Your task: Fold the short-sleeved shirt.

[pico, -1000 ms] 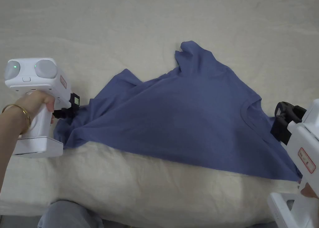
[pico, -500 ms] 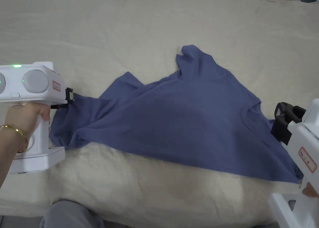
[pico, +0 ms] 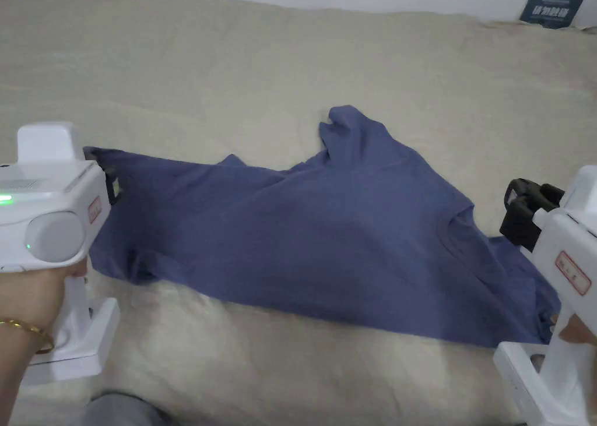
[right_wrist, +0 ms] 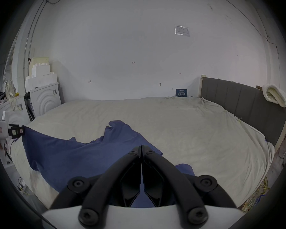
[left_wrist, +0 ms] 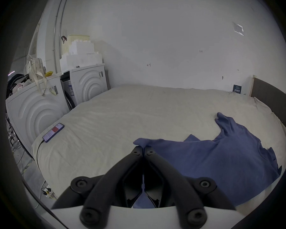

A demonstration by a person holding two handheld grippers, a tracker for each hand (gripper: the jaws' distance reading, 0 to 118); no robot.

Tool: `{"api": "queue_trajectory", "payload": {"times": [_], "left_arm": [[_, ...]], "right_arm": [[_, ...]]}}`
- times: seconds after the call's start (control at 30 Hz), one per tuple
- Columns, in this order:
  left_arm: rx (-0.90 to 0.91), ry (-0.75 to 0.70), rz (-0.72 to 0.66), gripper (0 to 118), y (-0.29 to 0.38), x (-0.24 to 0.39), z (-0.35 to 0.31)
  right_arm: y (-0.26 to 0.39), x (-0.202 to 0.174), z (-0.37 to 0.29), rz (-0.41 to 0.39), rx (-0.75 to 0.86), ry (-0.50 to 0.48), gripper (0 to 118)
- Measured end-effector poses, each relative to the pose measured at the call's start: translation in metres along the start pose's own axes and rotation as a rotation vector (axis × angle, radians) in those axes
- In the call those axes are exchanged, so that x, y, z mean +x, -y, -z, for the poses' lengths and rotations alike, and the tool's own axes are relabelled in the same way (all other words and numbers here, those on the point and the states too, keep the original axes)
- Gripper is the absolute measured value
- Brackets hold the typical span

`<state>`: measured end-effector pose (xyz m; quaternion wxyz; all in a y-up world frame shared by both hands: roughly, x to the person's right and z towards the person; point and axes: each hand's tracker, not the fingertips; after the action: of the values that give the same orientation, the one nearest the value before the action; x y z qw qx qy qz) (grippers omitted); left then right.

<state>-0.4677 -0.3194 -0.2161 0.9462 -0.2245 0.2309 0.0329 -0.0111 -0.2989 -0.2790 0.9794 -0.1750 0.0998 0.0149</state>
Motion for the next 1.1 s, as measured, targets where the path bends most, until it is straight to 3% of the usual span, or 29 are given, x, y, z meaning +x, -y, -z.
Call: {"api": "queue_trajectory", "payload": {"times": [0.2, 0.23, 0.27, 0.33, 0.37, 0.53, 0.67, 0.87, 1.1], "left_arm": [[-0.004, 0.031, -0.037, 0, 0.000, 0.009, -0.005], [-0.005, 0.032, -0.037, 0, 0.000, 0.009, -0.005], [-0.007, 0.030, -0.038, 0, 0.000, 0.009, -0.005], [-0.012, 0.035, -0.048, 0, -0.001, 0.011, -0.006], [-0.011, 0.036, -0.053, 0, -0.002, 0.010, -0.006], [-0.011, 0.030, -0.071, 0, -0.006, 0.010, -0.007], [-0.018, 0.020, -0.096, 0, -0.007, 0.007, -0.003], [-0.036, -0.001, -0.115, 0, -0.008, 0.007, 0.008], [-0.038, -0.041, -0.116, 0, -0.011, 0.012, 0.019]], "right_arm": [[-0.037, 0.004, 0.031, 0.044, -0.042, -0.050, 2], [-0.043, 0.006, 0.039, 0.066, -0.047, -0.056, 14], [-0.052, 0.007, 0.051, 0.087, -0.079, -0.078, 37], [-0.068, 0.008, 0.077, 0.105, -0.148, -0.103, 103], [-0.076, 0.007, 0.092, 0.094, -0.181, -0.112, 117], [-0.109, -0.009, 0.165, -0.054, -0.331, -0.109, 118], [-0.117, -0.018, 0.234, -0.052, -0.516, -0.132, 118], [-0.103, -0.034, 0.322, -0.154, -0.701, -0.114, 118], [-0.076, -0.040, 0.392, -0.130, -0.766, -0.125, 111]]}}
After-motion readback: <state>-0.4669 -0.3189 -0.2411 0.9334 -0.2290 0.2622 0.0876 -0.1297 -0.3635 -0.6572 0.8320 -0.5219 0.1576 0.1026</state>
